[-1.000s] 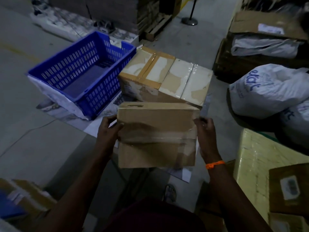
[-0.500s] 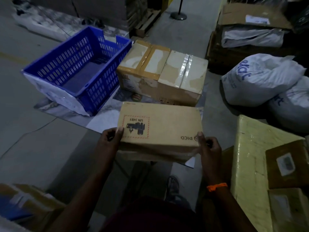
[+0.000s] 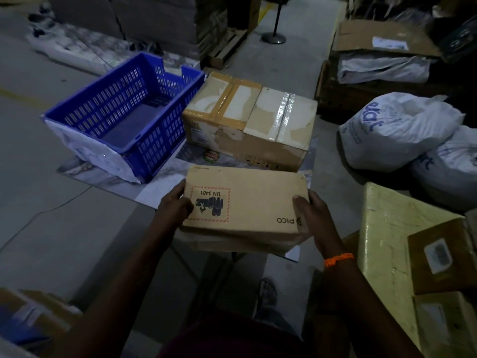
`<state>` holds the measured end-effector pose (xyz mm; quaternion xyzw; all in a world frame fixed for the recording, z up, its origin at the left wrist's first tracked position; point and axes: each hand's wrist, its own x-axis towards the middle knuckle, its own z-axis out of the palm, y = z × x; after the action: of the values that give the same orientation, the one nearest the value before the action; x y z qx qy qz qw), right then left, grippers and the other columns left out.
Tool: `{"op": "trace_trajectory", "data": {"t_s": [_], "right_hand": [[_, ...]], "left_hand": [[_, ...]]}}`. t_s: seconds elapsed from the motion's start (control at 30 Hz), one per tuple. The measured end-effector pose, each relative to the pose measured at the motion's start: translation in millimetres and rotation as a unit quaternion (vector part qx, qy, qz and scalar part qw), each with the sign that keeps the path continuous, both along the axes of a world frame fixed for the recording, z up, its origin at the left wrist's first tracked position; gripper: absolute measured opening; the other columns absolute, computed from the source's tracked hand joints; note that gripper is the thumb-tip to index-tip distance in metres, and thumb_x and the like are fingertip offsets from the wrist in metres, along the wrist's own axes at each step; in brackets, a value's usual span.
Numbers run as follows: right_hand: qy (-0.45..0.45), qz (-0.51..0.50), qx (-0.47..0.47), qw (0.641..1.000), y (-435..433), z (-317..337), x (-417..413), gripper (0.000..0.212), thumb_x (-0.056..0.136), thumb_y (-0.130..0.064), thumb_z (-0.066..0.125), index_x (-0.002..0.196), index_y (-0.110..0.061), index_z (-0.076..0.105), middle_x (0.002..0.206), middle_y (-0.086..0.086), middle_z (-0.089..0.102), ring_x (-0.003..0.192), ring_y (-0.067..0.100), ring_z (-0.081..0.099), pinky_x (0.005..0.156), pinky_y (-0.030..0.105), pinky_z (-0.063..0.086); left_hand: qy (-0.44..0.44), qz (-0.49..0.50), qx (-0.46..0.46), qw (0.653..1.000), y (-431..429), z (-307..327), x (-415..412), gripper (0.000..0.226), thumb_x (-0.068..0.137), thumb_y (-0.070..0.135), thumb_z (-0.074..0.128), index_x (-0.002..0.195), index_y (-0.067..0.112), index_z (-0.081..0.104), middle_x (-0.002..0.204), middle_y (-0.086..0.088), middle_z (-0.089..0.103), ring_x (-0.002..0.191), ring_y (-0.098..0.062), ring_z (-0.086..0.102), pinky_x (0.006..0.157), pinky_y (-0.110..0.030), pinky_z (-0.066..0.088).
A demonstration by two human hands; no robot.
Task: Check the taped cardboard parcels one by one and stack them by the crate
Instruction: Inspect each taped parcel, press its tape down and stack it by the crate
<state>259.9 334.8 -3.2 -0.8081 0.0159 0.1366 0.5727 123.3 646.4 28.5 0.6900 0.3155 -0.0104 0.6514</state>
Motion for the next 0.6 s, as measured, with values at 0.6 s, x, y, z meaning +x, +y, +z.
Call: {"op": "trace_trajectory", "data": {"t_s": [0.6], "right_hand": [[-0.088, -0.047, 0.077, 0.992, -19.9, -18.0, -41.9, 0.057, 0.083, 0.011, 0.073, 0.118, -0.03, 0.055, 0.124, -0.01, 0.063, 0.116, 0.008, 0.061, 0.083, 0.012, 0.054]], "left_hand": [[-0.104, 0.123, -0.071, 0.984, -16.1, -31.5, -20.7, 0.03, 0.1, 0.037, 0.059, 0.126, 0.02, 0.06, 0.124, 0.0, 0.063, 0.113, -0.021, 0.062, 0.077, -0.033, 0.057]]}}
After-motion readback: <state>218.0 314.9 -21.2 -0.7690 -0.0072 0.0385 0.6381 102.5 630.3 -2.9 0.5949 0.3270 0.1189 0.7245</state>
